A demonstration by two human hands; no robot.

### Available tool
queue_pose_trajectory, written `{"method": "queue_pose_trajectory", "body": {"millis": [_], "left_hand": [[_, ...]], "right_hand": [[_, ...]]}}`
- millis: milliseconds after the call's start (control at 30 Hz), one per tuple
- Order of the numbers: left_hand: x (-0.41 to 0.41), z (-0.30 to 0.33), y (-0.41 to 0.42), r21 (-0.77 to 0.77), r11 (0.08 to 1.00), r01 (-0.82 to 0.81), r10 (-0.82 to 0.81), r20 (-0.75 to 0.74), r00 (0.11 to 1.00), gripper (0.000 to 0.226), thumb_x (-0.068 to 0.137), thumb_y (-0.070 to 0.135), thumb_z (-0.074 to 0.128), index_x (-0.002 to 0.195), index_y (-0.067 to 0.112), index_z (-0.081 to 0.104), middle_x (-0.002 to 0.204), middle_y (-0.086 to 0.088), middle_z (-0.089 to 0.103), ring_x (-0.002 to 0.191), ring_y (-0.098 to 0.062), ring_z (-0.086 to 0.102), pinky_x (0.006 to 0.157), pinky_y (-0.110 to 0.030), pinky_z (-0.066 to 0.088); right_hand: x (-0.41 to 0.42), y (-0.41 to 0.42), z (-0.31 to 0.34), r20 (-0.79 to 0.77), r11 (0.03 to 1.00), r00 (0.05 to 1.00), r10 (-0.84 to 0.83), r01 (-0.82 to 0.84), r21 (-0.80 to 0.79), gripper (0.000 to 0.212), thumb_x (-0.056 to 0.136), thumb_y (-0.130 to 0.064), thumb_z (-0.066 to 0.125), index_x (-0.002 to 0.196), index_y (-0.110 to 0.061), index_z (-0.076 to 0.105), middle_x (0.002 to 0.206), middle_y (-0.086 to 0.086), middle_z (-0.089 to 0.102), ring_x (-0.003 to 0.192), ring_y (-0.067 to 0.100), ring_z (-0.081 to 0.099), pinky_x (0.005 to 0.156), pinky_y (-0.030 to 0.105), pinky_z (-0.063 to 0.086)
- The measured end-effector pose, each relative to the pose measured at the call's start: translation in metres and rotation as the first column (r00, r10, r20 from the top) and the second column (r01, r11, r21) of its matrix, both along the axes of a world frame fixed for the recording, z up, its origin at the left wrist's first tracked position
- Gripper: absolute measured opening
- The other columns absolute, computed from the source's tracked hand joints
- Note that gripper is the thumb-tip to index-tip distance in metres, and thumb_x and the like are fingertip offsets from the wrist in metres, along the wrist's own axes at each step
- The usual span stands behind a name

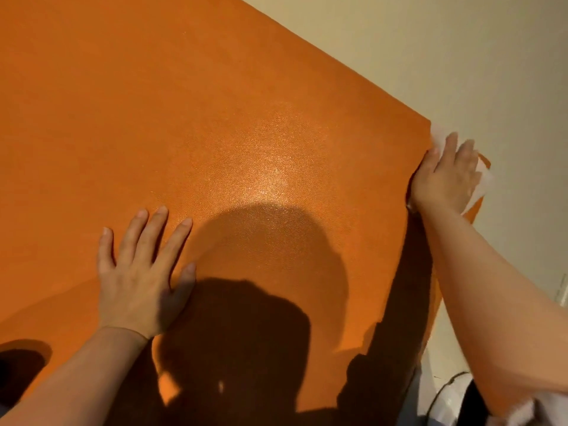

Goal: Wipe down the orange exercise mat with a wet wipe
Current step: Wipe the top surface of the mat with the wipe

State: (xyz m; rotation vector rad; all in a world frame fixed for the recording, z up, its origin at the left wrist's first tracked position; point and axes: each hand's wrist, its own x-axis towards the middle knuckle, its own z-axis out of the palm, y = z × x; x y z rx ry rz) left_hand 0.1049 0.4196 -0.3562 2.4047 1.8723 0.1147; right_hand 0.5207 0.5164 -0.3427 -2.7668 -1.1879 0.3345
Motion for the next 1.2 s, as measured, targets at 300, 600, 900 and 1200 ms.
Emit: {"method": "queue_pose_trajectory", "body": {"millis": [300,600,900,1200], "left_hand": [[0.0,0.0,0.001,0.022,1.0,0.011,-0.011,0.0,1.0,0.058,0.094,0.045,0.037,0.145,0.019,0.045,0.151,-0.019,0.041,0.14,-0.038,0.034,0.112,-0.063,0.017],[-0.003,0.001,0.002,0.006,1.0,0.017,-0.017,0.019,1.0,0.059,0.093,0.045,0.038,0.145,0.019,0.045,0.151,-0.019,0.041,0.14,-0.038,0.033,0.111,-0.064,0.017],[0.0,0.005,0.003,-0.02,1.0,-0.001,0.002,0.025,1.0,0.059,0.09,0.044,0.039,0.144,0.021,0.045,0.15,-0.018,0.043,0.139,-0.038,0.036,0.111,-0.064,0.018],[-0.002,0.002,0.002,-0.026,1.0,0.005,-0.003,0.07,0.998,0.059,0.088,0.044,0.043,0.144,0.025,0.045,0.151,-0.013,0.043,0.139,-0.036,0.037,0.111,-0.063,0.018]], "right_hand": [[-0.163,0.039,-0.006,-0.108,0.996,0.99,0.088,-0.088,0.01,0.055,0.107,-0.036,0.019,0.158,-0.019,0.008,0.165,0.009,-0.005,0.151,0.024,-0.007,0.119,0.042,-0.01],[-0.09,0.052,-0.001,0.03,0.82,0.821,0.571,-0.567,-0.084,0.069,0.1,-0.059,0.011,0.158,-0.022,0.008,0.165,0.007,0.001,0.152,0.024,0.0,0.12,0.04,-0.003],[-0.066,0.072,-0.006,0.023,0.995,0.996,-0.086,0.088,-0.057,0.057,0.107,-0.039,0.014,0.158,-0.015,0.008,0.165,0.012,0.0,0.151,0.029,-0.003,0.12,0.047,-0.005],[-0.201,0.128,0.001,-0.133,0.642,0.634,0.762,-0.767,0.021,0.07,0.1,-0.062,0.015,0.158,-0.024,0.004,0.165,0.002,-0.008,0.151,0.019,-0.012,0.119,0.04,-0.014]]}}
